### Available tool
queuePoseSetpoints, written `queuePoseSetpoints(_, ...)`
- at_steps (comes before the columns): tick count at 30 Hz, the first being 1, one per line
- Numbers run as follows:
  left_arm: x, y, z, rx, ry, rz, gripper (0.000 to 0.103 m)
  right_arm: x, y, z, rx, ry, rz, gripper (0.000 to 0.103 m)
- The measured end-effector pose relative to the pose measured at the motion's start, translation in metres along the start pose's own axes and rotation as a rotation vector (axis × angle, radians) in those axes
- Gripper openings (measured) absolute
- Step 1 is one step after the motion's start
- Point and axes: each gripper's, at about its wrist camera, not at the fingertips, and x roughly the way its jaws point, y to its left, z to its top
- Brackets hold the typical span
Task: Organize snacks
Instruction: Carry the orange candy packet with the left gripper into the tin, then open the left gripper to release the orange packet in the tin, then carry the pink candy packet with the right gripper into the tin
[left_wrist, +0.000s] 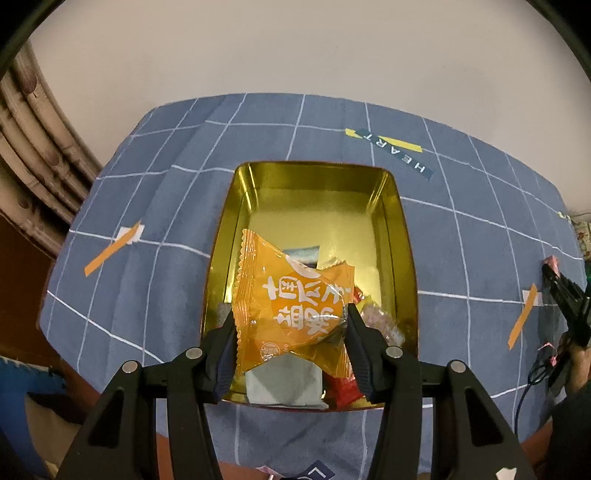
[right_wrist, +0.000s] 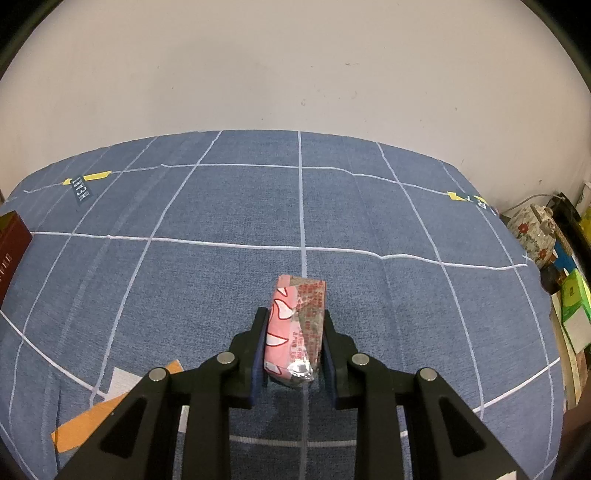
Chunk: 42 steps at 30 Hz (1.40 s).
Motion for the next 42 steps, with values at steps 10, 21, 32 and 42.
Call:
queuePoseSetpoints(10, 0.015, -0.023, -0.012, 0.095, 0.037, -0.008, 0.048, -0.001, 0.001, 0.001, -0.012, -0.001, -0.013, 0.026)
queuePoseSetpoints(21, 0.028, -0.037, -0.017, 0.136, 0.033, 0.007, 0.05, -0.001, 0.002, 0.001, -0.02, -0.001, -0.022, 0.026)
queuePoseSetpoints(32, 0.025, -0.039, -0.021, 0.141, 0.016, 0.05, 0.065, -0.003, 0.008, 0.002, -0.023, 0.004, -0.045, 0.025)
queuePoseSetpoints(42, 0.008, -0.037, -0.02, 0.125, -0.034, 0.04, 0.07, -0.024, 0.021, 0.008, -0.028, -0.02, -0.031, 0.024)
